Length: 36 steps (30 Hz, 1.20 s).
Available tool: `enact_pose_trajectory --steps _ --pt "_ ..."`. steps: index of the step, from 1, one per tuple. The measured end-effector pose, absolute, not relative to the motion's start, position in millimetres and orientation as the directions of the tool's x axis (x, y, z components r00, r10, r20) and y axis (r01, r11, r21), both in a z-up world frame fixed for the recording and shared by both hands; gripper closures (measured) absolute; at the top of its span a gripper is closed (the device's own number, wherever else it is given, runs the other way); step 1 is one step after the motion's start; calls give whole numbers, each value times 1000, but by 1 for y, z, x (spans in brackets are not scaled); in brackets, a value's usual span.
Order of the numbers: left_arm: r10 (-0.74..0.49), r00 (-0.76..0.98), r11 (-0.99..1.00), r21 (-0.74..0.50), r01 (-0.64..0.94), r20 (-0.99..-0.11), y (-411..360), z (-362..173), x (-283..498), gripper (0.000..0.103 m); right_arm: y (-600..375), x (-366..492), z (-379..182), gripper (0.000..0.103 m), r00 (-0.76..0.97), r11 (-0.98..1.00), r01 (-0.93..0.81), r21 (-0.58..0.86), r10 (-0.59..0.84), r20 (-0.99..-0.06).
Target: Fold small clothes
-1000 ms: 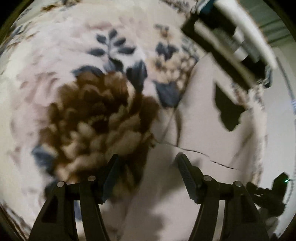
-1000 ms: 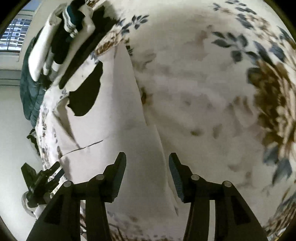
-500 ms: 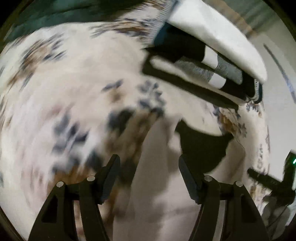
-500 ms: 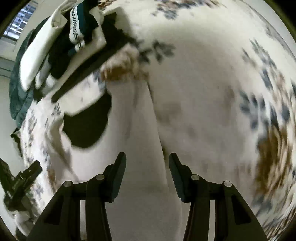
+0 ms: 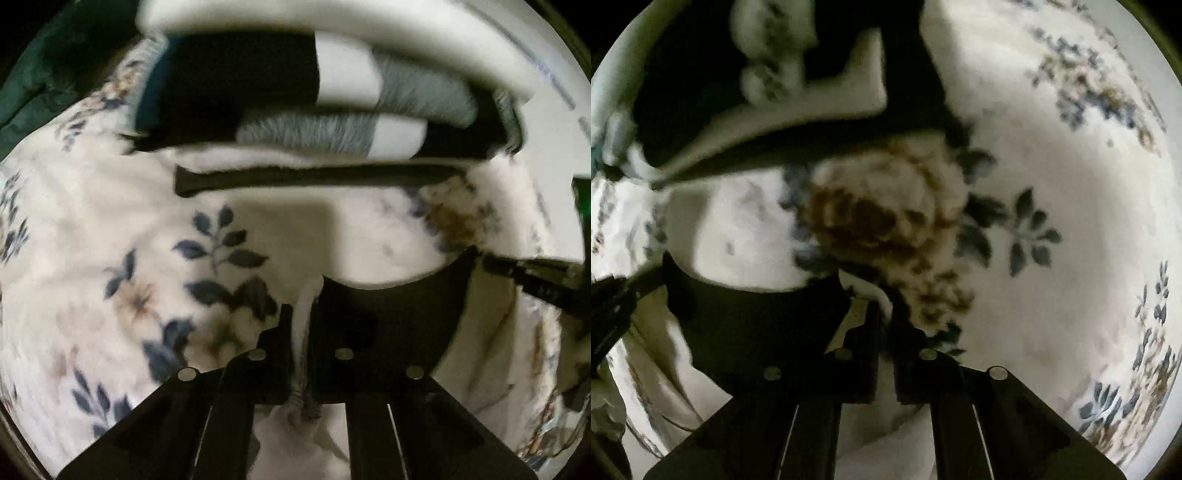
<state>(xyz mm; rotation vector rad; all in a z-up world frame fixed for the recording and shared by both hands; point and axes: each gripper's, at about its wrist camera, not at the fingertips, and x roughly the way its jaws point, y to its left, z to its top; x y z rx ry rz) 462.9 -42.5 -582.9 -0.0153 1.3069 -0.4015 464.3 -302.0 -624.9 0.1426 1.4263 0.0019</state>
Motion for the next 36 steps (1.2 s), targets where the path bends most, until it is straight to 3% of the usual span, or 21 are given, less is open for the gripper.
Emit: enact_pose_trajectory --steps 9,16,19,21,25,26,28,30,32,36 --pt "-413 301 910 -379 168 -859 -5 -498 343 98 -307 334 -529 98 284 967 118 224 183 -941" --pt "-451 171 890 -455 22 -876 16 -536 239 93 -307 187 -535 97 211 955 154 254 219 -952" --pt "-462 85 882 -468 -54 -883 26 -566 204 66 -309 148 -561 97 132 951 167 258 238 -962" --pt "-495 72 859 -500 -113 -866 40 -572 186 59 -310 130 -581 95 56 951 176 255 249 -967" --pt "-517 115 817 -529 -229 -848 72 -562 164 48 -320 102 -595 85 -36 941 191 280 292 -956" --pt "-522 136 804 -539 -251 -842 77 -559 164 46 -325 98 -591 74 -35 937 196 289 301 -953" --pt "-526 169 787 -552 -275 -834 81 -555 174 45 -341 92 -580 64 7 922 241 302 310 -951" --pt "-514 187 787 -547 -286 -837 79 -557 191 45 -361 92 -573 62 80 880 313 357 350 -933" --pt "-504 197 789 -541 -291 -841 73 -566 208 45 -377 100 -573 53 135 831 380 406 385 -913" --pt "-464 192 818 -502 -282 -865 56 -584 233 50 -401 122 -601 51 191 704 514 490 463 -866"
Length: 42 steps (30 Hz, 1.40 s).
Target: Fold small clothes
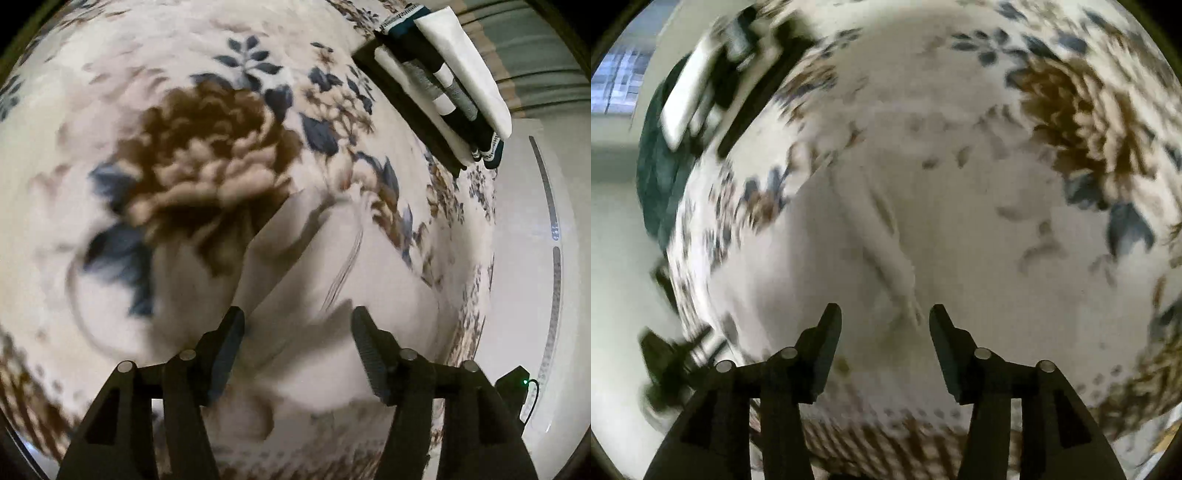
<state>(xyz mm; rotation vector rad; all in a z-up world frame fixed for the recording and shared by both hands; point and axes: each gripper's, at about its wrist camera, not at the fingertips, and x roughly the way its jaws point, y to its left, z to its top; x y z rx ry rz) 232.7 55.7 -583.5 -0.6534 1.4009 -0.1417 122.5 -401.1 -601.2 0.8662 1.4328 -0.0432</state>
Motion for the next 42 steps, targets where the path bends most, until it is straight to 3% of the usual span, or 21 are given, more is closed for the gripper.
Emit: enact_pose_trajectory --steps 1,2,3,4,5,9,13,14,17,20,24,29,34,36,37,38,42 --pt "-453 202 827 -493 -268 -869 53 -584 235 83 -404 128 -611 51 191 674 539 505 486 -853" --pt "-445 204 837 -486 -251 -872 50 -584 239 99 -402 132 -617 53 187 657 557 508 496 -848" --pt "-439 205 842 -480 -246 -875 51 -585 241 99 -399 135 -622 59 188 645 568 511 502 -844" --pt "-439 227 836 -487 -251 -869 54 -583 242 99 -396 135 -623 83 195 640 572 512 501 -843" --pt "-434 244 831 -490 -262 -867 61 -581 242 99 -393 134 -624 97 200 634 572 520 506 -839" --pt "-483 211 799 -527 -291 -850 78 -590 247 95 -387 126 -626 97 139 671 577 465 480 -866" --pt "-429 194 851 -467 -241 -882 76 -567 250 59 -379 127 -605 84 86 794 489 360 367 -926" --pt "-414 223 859 -460 -226 -883 75 -555 251 58 -379 129 -594 79 105 812 477 336 327 -939" --pt "-433 295 850 -495 -180 -852 67 -532 259 51 -381 139 -560 78 224 818 446 363 291 -930" --pt "-496 329 810 -565 -157 -804 53 -539 278 49 -376 166 -554 78 320 754 406 517 412 -853" --pt "-429 261 856 -481 -190 -865 38 -585 306 49 -369 209 -591 78 340 634 418 651 555 -759" --pt "-406 205 868 -446 -217 -890 47 -618 311 47 -370 230 -624 78 259 704 460 541 476 -841" --pt "-481 238 816 -530 -231 -844 65 -593 300 49 -384 228 -627 77 220 714 477 513 468 -856" --pt "-515 257 788 -569 -234 -818 79 -583 293 40 -391 223 -616 58 223 697 471 541 499 -837" --pt "-532 256 776 -585 -236 -808 84 -583 292 37 -396 218 -611 37 227 691 467 552 510 -830" --pt "-550 246 763 -600 -238 -798 88 -587 290 36 -402 212 -609 24 228 684 463 563 522 -822" --pt "-632 143 716 -645 -267 -761 89 -624 286 36 -416 195 -644 21 142 612 481 628 653 -744"
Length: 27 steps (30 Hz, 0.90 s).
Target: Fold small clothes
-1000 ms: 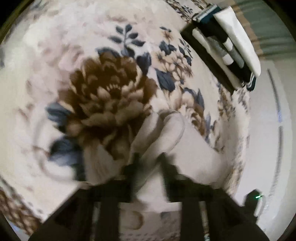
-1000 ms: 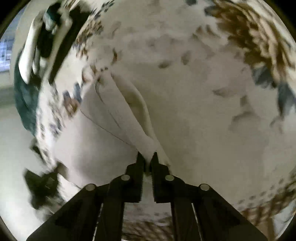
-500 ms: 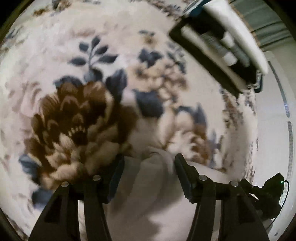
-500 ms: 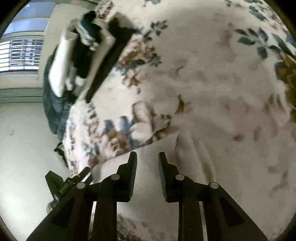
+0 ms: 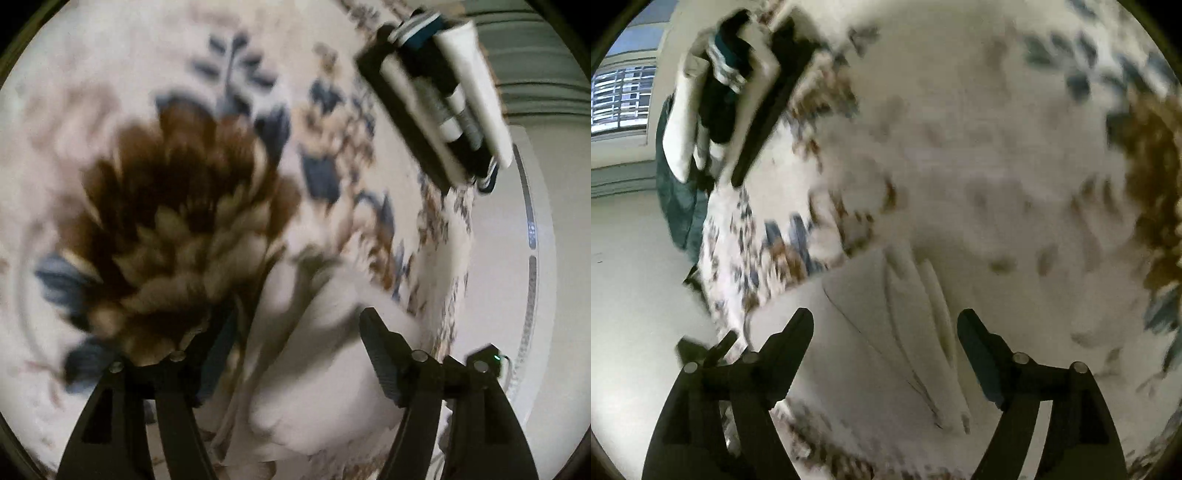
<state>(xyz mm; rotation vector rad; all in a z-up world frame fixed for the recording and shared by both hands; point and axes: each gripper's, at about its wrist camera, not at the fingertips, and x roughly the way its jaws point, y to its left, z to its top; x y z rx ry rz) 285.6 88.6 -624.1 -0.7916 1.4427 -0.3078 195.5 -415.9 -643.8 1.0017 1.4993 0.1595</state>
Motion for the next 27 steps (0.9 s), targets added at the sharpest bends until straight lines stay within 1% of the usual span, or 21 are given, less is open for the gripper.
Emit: enact_pose_trajectory --steps 4,7,8,9,10,11,12,14,17,20,24,27 --pt "-696 92 674 -692 -259 -712 75 -648 289 36 -410 189 -684 21 92 527 495 691 759 -645" --pt "-700 95 671 -698 -252 -708 70 -649 294 36 -406 192 -697 20 128 457 493 740 803 -581" --pt "-699 101 672 -699 -244 -708 68 -647 295 38 -404 193 -699 20 143 433 490 757 816 -560" --pt "-701 112 670 -705 -233 -704 66 -645 297 38 -402 195 -700 20 151 422 485 766 823 -548" --pt "-703 117 670 -708 -221 -702 63 -643 298 46 -400 197 -699 21 158 414 478 775 827 -540" --pt "-702 119 674 -708 -208 -703 61 -640 299 71 -397 198 -699 28 159 417 471 777 827 -540" --pt "-696 114 684 -703 -195 -709 60 -637 300 77 -393 200 -697 35 151 436 465 770 818 -554" --pt "-695 127 685 -705 -186 -708 60 -631 300 83 -386 202 -694 75 124 488 452 747 795 -594" --pt "-700 141 674 -712 -198 -701 64 -621 297 85 -380 203 -682 81 134 520 432 737 771 -623" --pt "-708 150 666 -723 -185 -691 65 -602 294 86 -375 203 -662 83 152 541 418 730 751 -643" --pt "-715 173 666 -735 -128 -678 66 -556 298 86 -366 210 -618 84 169 577 389 718 721 -671" --pt "-722 212 658 -748 -81 -658 69 -512 316 86 -362 222 -571 84 206 589 359 725 707 -676"
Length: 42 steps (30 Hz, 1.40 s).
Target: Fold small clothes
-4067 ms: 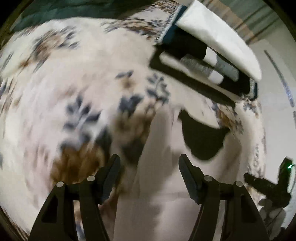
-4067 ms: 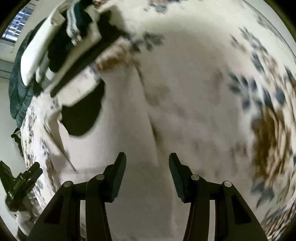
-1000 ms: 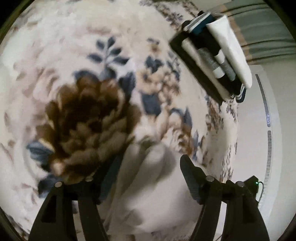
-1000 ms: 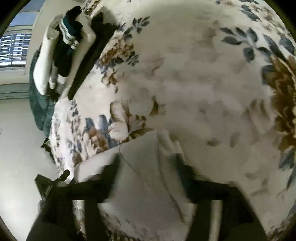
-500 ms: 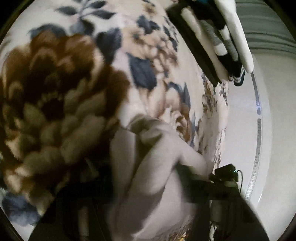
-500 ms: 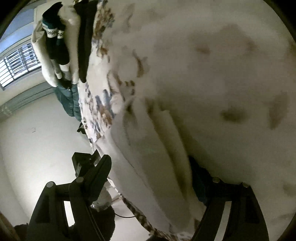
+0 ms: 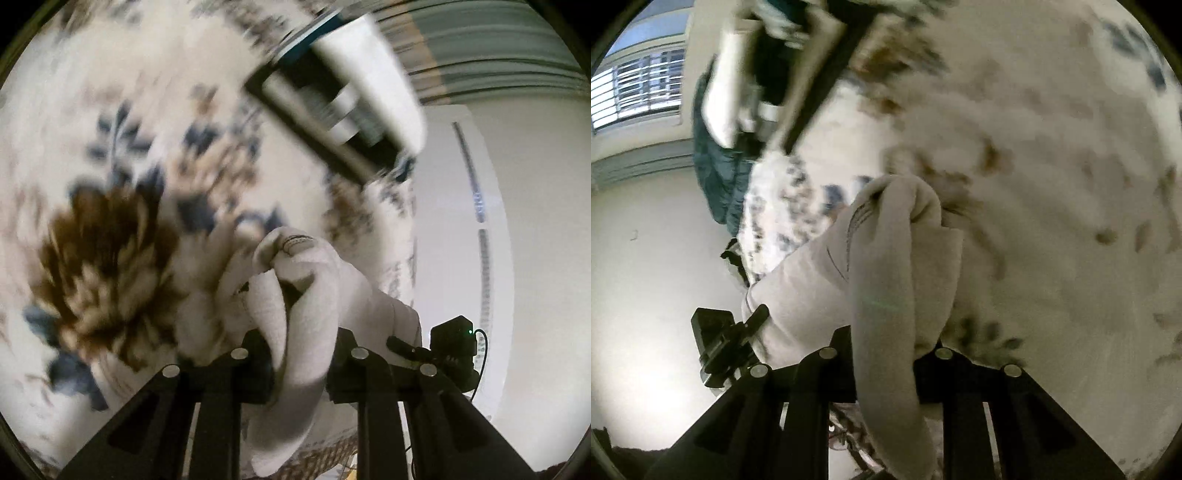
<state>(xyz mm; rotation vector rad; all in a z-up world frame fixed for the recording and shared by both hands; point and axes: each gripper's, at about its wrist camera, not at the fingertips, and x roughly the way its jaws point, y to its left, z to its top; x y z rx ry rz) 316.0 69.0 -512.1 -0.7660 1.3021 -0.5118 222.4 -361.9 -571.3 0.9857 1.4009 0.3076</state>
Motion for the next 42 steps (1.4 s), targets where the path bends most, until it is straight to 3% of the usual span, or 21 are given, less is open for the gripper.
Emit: enact_pose_trajectory --steps 7,13,20,25,27,28,30,31,32,33,35,36,40,42 --pt "-727 293 660 -750 48 -621 67 -411 406 86 -354 298 -445 84 309 633 269 726 657 -687" --pt "-691 355 701 -705 113 -630 47 -362 510 86 -354 409 -383 84 380 655 211 725 628 -678" --pt "-612 405 768 -633 97 -680 41 -381 627 84 -359 556 -388 84 385 698 196 689 592 -708" --pt "-467 380 880 -463 107 -798 19 -416 675 78 -355 624 -423 84 339 756 223 616 532 -776" --pt "-390 376 919 -382 100 -840 12 -427 681 72 -347 638 -436 83 307 802 229 552 478 -823" --pt "-361 387 931 -351 99 -849 10 -430 681 68 -344 641 -440 78 299 819 233 524 453 -840" --pt "-320 410 946 -310 92 -854 9 -431 680 48 -337 641 -445 69 289 854 234 464 395 -872" --pt "-309 426 950 -299 92 -850 10 -430 678 30 -334 639 -444 52 285 878 236 417 347 -893" --pt "-284 445 958 -272 91 -849 9 -427 676 10 -332 639 -443 41 285 891 238 386 316 -905" --pt "-245 460 969 -230 88 -854 7 -424 674 1 -326 637 -440 36 282 918 232 323 254 -925" --pt "-183 473 983 -161 87 -862 2 -420 667 0 -315 629 -431 7 291 958 231 172 100 -951" --pt "-151 482 988 -124 87 -863 -2 -417 661 0 -309 624 -427 0 298 968 223 119 48 -953" --pt "-104 508 993 -62 99 -855 -15 -405 636 0 -284 596 -417 0 311 972 221 -85 -153 -938" --pt "-83 511 994 -35 104 -856 -21 -396 621 0 -275 583 -410 0 314 969 217 -117 -183 -932"
